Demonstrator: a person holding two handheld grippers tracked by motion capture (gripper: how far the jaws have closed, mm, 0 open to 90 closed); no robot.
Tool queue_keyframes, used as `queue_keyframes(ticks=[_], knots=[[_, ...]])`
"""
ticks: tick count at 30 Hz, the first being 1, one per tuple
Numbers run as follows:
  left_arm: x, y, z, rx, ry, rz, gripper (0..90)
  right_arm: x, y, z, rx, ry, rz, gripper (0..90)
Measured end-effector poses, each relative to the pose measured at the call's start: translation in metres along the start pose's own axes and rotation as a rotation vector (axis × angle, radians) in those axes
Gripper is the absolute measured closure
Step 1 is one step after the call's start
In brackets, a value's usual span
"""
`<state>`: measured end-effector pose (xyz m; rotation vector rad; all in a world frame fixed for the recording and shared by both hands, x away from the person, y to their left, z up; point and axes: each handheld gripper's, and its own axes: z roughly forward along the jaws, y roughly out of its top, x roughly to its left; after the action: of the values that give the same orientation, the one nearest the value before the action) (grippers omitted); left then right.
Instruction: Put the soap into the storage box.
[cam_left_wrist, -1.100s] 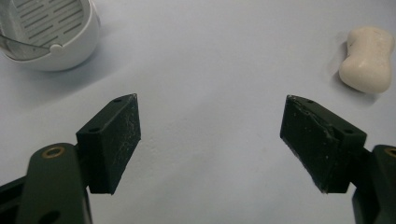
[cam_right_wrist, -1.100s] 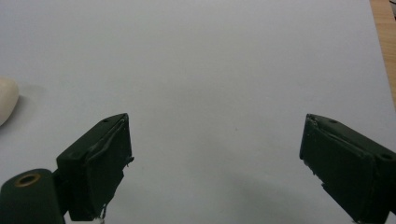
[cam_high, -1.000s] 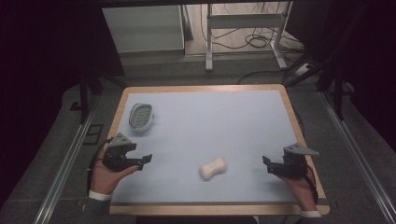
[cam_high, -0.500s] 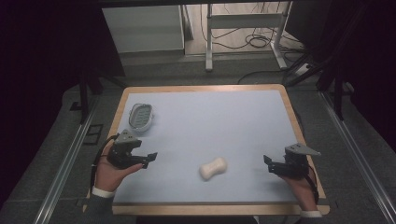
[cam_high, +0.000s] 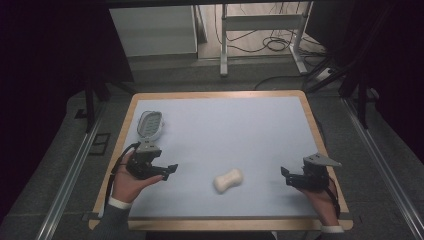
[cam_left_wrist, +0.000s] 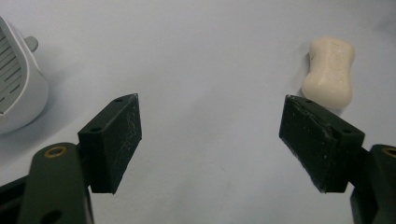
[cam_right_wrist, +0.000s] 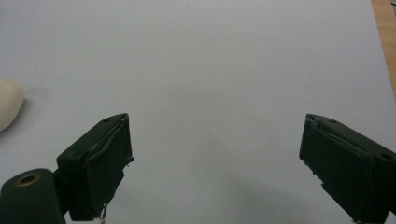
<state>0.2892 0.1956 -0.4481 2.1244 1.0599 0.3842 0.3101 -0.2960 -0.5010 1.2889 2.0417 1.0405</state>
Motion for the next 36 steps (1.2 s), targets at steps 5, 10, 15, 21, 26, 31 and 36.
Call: queue_keyframes(ticks=[5,10,15,21,26,31,36], knots=[[-0.003,0.002,0.008,0.023,-0.002,0.018,21.5,0.000,0.000,0.001,0.004,0.002,-0.004,9.1],[-0.006,0.005,0.014,0.035,-0.011,0.024,21.4,0.001,0.000,0.001,0.007,0.008,-0.007,9.1],[-0.012,0.011,0.021,0.051,-0.034,0.032,21.7,0.000,-0.001,0.002,0.010,0.009,-0.004,9.1],[-0.021,0.016,0.029,0.073,-0.057,0.060,21.8,0.000,0.000,0.001,0.011,0.011,-0.002,9.1],[-0.032,0.023,0.039,0.097,-0.073,0.087,21.5,-0.001,-0.001,0.002,0.015,0.012,0.000,9.1],[-0.045,0.030,0.051,0.118,-0.090,0.117,21.7,-0.001,-0.001,0.001,0.013,0.010,0.001,9.1],[-0.053,0.035,0.059,0.124,-0.107,0.130,21.7,-0.002,-0.001,0.002,0.016,0.011,0.000,9.1]])
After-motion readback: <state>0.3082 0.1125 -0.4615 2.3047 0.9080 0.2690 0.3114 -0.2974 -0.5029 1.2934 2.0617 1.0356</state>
